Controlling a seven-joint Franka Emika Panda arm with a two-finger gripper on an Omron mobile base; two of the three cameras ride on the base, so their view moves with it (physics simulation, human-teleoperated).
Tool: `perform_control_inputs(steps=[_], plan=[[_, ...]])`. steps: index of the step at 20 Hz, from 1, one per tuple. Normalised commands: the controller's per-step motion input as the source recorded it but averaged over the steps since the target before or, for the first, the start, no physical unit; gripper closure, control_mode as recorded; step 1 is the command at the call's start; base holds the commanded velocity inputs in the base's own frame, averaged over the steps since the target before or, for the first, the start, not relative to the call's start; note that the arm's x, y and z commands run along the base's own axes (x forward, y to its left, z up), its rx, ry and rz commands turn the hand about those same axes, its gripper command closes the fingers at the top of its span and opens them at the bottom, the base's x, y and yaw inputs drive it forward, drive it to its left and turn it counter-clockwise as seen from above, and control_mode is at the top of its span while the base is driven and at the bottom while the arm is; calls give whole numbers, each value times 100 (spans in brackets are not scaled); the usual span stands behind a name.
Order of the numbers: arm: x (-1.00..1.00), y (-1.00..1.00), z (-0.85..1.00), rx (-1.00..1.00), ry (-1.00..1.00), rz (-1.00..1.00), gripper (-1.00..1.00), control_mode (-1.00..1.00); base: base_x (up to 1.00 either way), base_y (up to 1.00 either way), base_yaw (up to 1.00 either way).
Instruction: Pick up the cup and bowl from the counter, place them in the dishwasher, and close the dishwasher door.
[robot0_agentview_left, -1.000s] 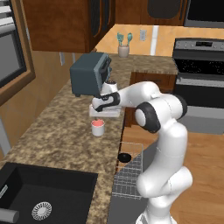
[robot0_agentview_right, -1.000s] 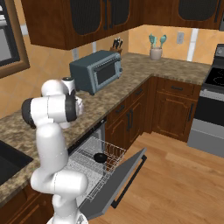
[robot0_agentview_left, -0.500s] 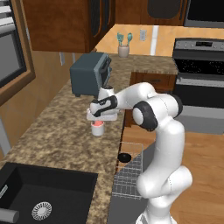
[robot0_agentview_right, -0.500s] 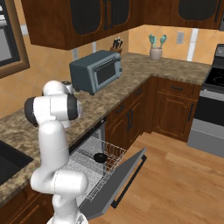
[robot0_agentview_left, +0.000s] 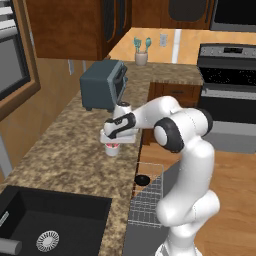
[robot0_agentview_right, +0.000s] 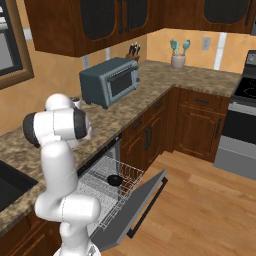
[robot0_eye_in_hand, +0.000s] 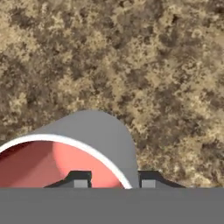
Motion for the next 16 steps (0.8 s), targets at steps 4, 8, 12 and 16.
perform_control_inputs(steps=[4,8,12,16], plan=[[-43,-5,-2,0,0,0,100,-100,0,0,0],[-56,-38,4,0,-8,-1,100,-100,0,0,0],[-79,-76,28,3,-9,-9,100,-100,0,0,0],[-82,-99,12,4,-5,-10,100,-100,0,0,0]])
